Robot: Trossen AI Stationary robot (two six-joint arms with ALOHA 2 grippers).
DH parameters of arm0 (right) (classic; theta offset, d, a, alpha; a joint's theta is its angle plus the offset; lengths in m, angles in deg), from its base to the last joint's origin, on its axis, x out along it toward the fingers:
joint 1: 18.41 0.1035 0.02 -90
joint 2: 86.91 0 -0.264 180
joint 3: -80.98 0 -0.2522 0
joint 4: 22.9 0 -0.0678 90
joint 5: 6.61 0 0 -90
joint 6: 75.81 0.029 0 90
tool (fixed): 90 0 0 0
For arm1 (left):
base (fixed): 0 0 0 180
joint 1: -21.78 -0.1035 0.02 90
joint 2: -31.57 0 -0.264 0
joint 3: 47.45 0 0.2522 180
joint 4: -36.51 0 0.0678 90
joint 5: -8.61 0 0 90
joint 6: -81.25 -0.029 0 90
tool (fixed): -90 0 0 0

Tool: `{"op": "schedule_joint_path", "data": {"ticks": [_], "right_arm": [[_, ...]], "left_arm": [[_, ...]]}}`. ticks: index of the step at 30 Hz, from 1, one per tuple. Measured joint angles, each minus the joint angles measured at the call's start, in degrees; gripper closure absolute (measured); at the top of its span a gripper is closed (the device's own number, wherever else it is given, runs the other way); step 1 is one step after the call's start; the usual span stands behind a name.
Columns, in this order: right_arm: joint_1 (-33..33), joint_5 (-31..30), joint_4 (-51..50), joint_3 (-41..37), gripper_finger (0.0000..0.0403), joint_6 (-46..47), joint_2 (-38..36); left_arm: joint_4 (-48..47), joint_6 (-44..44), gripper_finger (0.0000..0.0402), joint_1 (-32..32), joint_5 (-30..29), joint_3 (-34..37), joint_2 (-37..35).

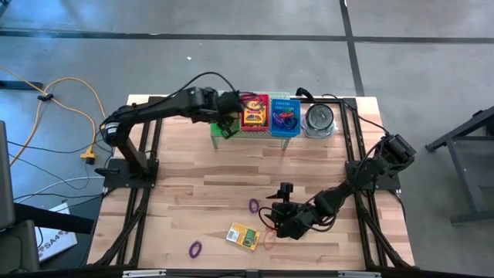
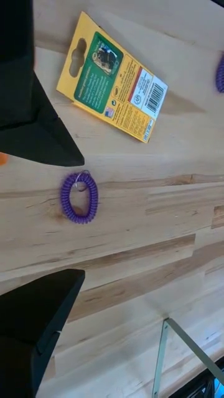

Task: Pick & Place Office Desk Supplies
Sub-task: Put the yellow crayon box into the red bin on the shelf

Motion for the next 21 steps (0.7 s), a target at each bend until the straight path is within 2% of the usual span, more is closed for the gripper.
{"op": "schedule_joint_path", "data": {"ticks": [4,9,11,16,21], "right_arm": [[-0.2,0.2,-0.1,0.0,0.0129,0.0,0.0],[-0.2,0.4,-0.2,0.0,0.0129,0.1,0.0],[-0.2,0.4,-0.2,0.0,0.0129,0.4,0.0],[-0.2,1.7,-0.2,0.0,0.0129,1.7,0.0],[-0.2,2.7,-0.2,0.0,0.0129,2.2,0.0]], "left_arm": [[-3.7,-0.2,0.0223,3.7,5.5,-0.1,-2.8],[-8.3,3.3,0.0223,10.3,21.0,-0.1,-5.0],[-8.7,4.8,0.0223,14.1,25.0,-0.1,-5.0],[-7.7,6.7,0.0223,25.7,25.8,-0.1,-3.5],[-3.1,5.4,0.0223,38.6,20.8,0.0,0.3]]}}
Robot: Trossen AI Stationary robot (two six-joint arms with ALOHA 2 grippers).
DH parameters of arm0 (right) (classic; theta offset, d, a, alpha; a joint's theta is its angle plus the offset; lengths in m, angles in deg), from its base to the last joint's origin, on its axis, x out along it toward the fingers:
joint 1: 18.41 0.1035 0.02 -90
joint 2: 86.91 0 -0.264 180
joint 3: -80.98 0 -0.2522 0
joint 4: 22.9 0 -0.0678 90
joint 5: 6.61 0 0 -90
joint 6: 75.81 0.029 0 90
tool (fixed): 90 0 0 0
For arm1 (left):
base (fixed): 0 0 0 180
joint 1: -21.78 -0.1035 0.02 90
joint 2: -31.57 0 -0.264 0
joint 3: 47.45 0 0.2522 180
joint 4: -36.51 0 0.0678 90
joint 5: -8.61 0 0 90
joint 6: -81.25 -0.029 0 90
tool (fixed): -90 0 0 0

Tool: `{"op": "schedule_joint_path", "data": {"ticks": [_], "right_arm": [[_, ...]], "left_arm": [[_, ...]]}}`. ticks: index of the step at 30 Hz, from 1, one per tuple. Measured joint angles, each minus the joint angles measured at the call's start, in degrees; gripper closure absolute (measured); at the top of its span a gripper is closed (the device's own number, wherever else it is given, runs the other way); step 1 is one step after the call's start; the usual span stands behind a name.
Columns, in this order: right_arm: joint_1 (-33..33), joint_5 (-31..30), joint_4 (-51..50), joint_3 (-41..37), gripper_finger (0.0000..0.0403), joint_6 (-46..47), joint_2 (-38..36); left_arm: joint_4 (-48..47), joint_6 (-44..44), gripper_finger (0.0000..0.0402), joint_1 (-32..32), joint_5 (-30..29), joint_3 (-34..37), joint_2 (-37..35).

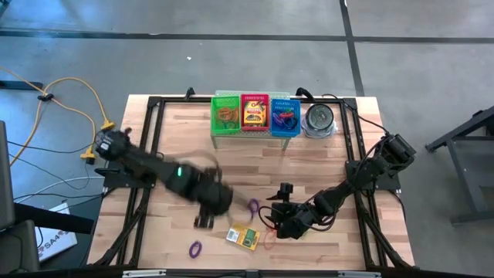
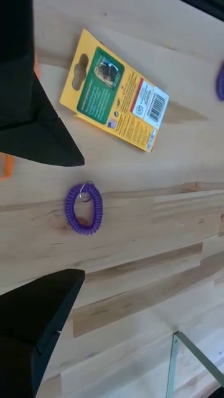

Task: Pick & Place Office Desk Supplies
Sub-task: Put the yellow crayon box into the red bin on the shelf

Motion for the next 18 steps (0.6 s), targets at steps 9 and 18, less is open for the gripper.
{"op": "schedule_joint_path", "data": {"ticks": [9,18], "right_arm": [[-0.2,0.0,0.6,0.0,0.0129,0.0,0.0],[-0.8,0.2,1.3,0.0,0.0129,-0.2,0.0]], "left_arm": [[3.0,-2.2,0.0223,11.6,-6.4,0.0,8.3],[4.6,-2.1,0.0185,9.7,-1.3,0.1,16.0]]}}
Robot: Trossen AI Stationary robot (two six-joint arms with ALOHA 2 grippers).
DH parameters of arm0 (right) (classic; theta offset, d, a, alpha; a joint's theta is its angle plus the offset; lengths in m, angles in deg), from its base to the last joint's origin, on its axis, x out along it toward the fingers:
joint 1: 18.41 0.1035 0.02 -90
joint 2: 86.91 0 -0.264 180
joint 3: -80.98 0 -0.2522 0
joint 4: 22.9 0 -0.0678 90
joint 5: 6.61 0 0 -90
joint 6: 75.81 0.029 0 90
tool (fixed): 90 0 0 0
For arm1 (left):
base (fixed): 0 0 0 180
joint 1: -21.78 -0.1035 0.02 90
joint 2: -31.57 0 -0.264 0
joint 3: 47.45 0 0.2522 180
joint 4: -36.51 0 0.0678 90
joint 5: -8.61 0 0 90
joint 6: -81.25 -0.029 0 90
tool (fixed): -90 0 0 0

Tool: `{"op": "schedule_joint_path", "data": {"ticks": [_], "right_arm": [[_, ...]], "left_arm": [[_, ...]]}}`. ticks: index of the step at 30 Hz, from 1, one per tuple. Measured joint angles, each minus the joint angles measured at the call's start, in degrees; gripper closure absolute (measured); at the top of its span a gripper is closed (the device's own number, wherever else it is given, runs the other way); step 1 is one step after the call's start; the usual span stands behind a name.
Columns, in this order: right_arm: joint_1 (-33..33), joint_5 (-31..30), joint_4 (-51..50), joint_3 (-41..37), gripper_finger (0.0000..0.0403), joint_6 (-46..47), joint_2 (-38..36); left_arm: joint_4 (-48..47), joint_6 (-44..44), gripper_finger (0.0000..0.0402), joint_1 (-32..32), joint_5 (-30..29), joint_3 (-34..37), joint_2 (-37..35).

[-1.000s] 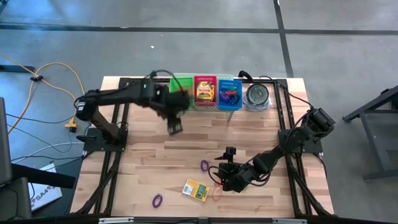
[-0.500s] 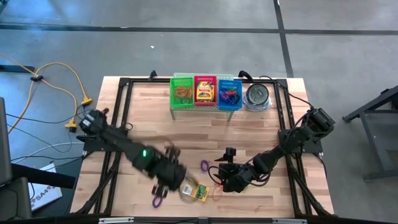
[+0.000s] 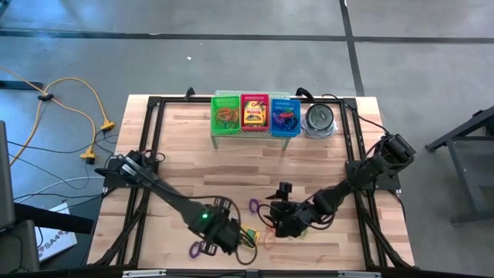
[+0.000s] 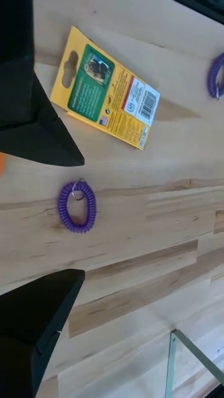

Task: Pick & Place Office Desk Supplies
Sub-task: Put the yellow crayon box into the red bin on the shelf

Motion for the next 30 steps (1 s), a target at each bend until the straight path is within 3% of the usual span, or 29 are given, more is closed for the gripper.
{"op": "schedule_joint_path", "data": {"ticks": [8,12,20,23,25,30], "right_arm": [[0.0,0.0,-0.9,0.0,0.0129,0.0,0.0],[0.0,0.0,-0.9,0.0,0.0129,0.0,0.0],[0.1,0.5,-0.9,0.0,0.0129,0.0,0.0],[0.4,1.8,-1.0,0.0,0.0129,0.5,0.0],[0.8,2.8,-1.3,0.0,0.0129,2.4,0.0],[3.6,3.2,-1.5,-0.1,0.0129,9.4,1.2]], "left_arm": [[0.4,0.1,0.0068,-0.6,2.4,0.0,1.5],[1.0,0.1,0.0032,-0.2,2.4,0.0,1.5],[2.1,0.1,0.0014,0.8,1.5,0.0,2.4],[2.5,2.7,0.0013,0.8,-2.2,0.0,2.5],[2.5,4.8,0.0013,0.6,-4.5,0.0,2.5],[2.8,4.0,0.0013,0.1,-4.0,0.0,2.6]]}}
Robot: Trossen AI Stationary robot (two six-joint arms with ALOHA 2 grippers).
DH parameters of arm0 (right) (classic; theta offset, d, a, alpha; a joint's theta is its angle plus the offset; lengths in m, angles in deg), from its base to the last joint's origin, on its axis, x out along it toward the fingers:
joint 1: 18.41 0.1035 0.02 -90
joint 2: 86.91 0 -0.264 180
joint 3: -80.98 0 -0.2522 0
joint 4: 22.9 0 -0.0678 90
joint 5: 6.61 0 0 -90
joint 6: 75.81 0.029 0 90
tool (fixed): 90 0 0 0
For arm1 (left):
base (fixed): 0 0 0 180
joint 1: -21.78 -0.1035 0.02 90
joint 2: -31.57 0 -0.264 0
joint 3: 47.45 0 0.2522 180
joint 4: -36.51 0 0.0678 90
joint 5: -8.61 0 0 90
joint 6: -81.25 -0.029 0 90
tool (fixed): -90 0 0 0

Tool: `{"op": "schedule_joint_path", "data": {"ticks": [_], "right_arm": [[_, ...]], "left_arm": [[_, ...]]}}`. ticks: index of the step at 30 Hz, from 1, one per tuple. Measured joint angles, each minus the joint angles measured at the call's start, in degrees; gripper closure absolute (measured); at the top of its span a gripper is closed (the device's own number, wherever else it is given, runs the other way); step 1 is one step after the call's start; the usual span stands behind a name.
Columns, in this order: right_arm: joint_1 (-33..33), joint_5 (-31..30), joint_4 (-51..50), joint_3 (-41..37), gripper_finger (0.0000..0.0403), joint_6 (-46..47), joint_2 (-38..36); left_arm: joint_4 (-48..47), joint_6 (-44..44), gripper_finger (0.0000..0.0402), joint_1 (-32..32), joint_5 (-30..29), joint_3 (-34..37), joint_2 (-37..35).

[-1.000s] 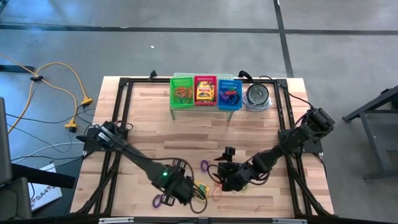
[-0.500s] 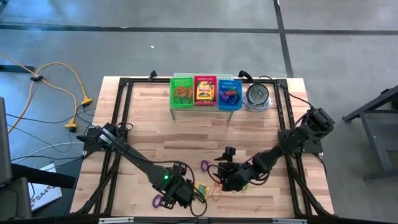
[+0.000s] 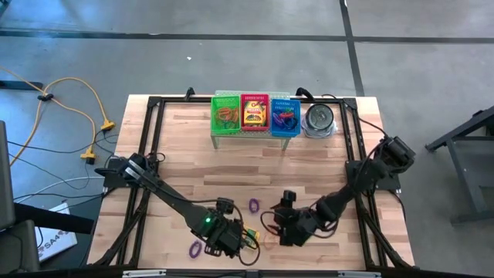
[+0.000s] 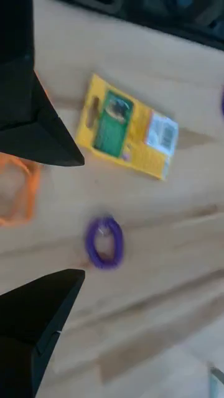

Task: Pick & Place Office Desk Supplies
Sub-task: Put the yellow crayon box into the red bin on the shelf

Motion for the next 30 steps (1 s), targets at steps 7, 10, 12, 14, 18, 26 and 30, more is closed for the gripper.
{"op": "schedule_joint_path", "data": {"ticks": [7,10,12,14,18,26,30], "right_arm": [[5.2,-2.8,3.3,0.0,0.0129,7.9,2.6],[7.8,-4.7,4.0,0.0,0.0129,10.5,3.5],[9.4,-5.4,5.0,0.0,0.0129,12.2,3.6],[11.1,-7.3,5.9,0.0,0.0129,13.6,3.6],[14.5,-12.1,7.5,0.0,0.0129,15.0,3.6],[19.8,-15.4,10.5,0.1,0.0129,19.0,4.4],[21.3,-17.8,13.1,0.0,0.0129,19.1,7.3]], "left_arm": [[9.3,-8.9,0.0013,3.9,1.4,0.0,0.0],[14.1,-13.0,0.0013,5.7,2.7,0.0,0.0],[14.2,-12.9,0.0013,6.0,2.7,0.0,0.0],[14.7,-12.2,0.0013,5.7,2.6,1.0,0.0],[16.7,-11.3,0.0013,4.7,2.7,5.2,0.0],[29.2,-11.9,0.0014,3.4,7.2,13.0,-0.3],[27.8,-11.4,0.0014,3.4,4.5,13.2,-1.6]]}}
